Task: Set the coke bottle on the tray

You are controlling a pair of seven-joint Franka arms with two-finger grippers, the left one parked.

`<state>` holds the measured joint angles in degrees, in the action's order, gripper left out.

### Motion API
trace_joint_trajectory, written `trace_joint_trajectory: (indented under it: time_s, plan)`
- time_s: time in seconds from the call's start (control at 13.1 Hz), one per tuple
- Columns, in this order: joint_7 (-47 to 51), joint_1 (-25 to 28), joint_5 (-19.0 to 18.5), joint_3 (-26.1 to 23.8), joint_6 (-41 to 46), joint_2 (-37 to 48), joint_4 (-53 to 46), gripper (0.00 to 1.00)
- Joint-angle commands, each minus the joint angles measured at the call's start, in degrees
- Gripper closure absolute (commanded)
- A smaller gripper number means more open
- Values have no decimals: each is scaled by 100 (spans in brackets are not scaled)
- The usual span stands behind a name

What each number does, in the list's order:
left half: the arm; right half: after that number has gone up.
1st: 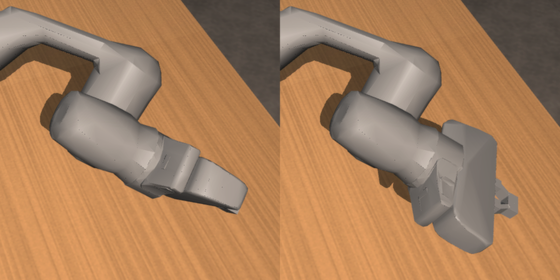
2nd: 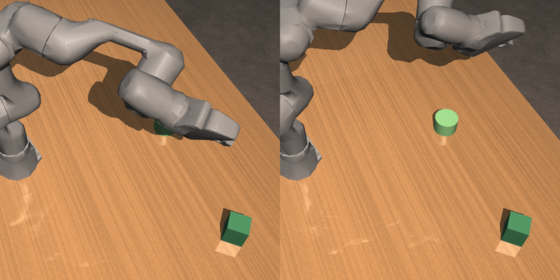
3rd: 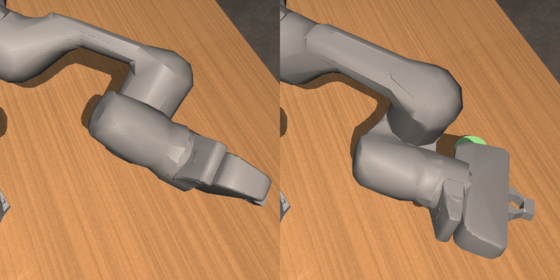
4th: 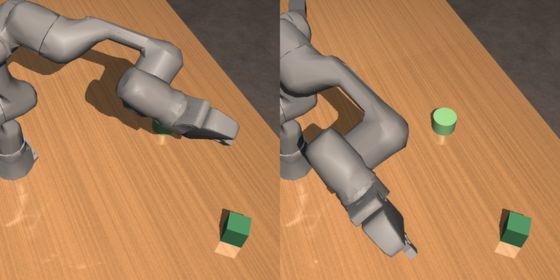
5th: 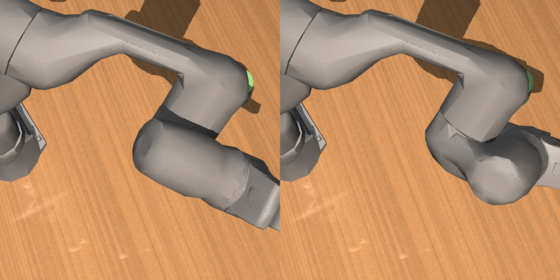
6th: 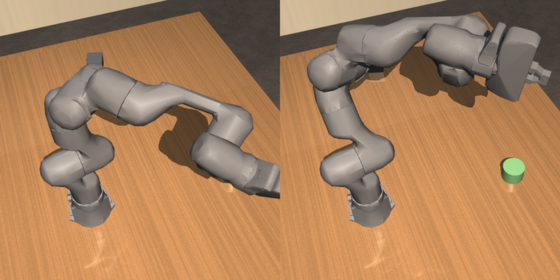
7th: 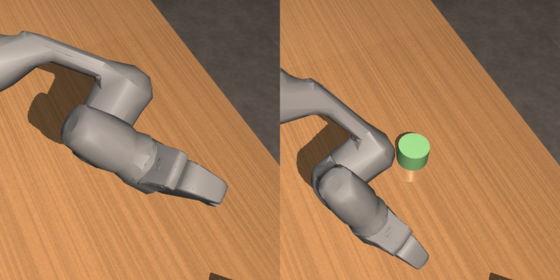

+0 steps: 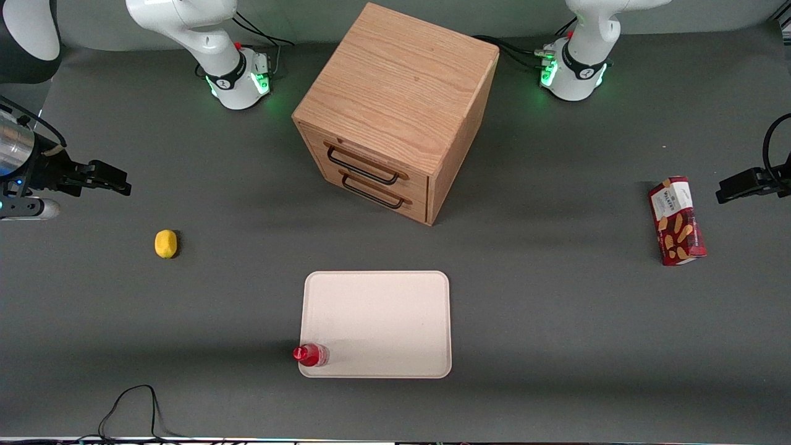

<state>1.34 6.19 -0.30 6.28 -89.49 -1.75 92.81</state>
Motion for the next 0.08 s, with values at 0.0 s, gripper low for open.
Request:
trace_joint_trajectory:
  time_s: [0.0]
  plan:
    - [-82, -39, -13, -30, 256, -97, -263, 0]
